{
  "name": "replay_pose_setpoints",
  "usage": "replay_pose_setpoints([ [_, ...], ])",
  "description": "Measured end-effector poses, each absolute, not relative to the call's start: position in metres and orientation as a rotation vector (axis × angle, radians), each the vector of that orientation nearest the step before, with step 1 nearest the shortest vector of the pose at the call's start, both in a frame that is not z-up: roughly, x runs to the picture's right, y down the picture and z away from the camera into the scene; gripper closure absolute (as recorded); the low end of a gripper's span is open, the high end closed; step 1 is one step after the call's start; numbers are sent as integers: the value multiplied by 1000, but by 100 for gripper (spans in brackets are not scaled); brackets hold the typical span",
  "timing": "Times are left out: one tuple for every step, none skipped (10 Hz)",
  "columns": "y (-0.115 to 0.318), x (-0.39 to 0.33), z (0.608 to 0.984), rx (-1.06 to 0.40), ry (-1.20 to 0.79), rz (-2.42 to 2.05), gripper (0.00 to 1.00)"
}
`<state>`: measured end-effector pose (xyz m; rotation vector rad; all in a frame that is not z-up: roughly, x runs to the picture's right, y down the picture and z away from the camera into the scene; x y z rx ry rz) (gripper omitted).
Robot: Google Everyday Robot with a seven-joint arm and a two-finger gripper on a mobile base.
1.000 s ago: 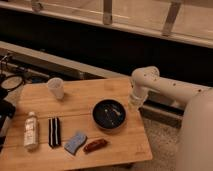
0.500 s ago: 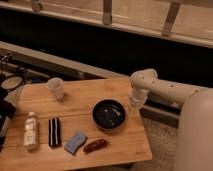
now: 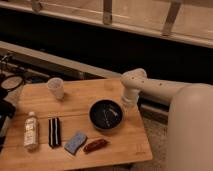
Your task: Push the ceramic bowl across the table
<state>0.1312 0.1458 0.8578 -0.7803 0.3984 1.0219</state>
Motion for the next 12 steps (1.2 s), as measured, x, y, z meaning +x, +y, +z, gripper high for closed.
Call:
replay_pose_setpoints([
  [148,120,856,-788,398,998,94],
  [148,114,857,-790,397,992,94],
  [147,106,859,-792,399,980,94],
  [148,102,859,-795,402,970,94],
  [151,99,859,-799,408,956,94],
  [152,99,859,-800,410,951,94],
  [153,95,859,-802,410,939,94],
  [151,80,860,-805,407,914,94],
  [150,71,861,-808,409,901,94],
  [150,62,862,-810,410,886,94],
  [152,57,862,-813,414,871,94],
  [152,54,862,-814,420,856,94],
])
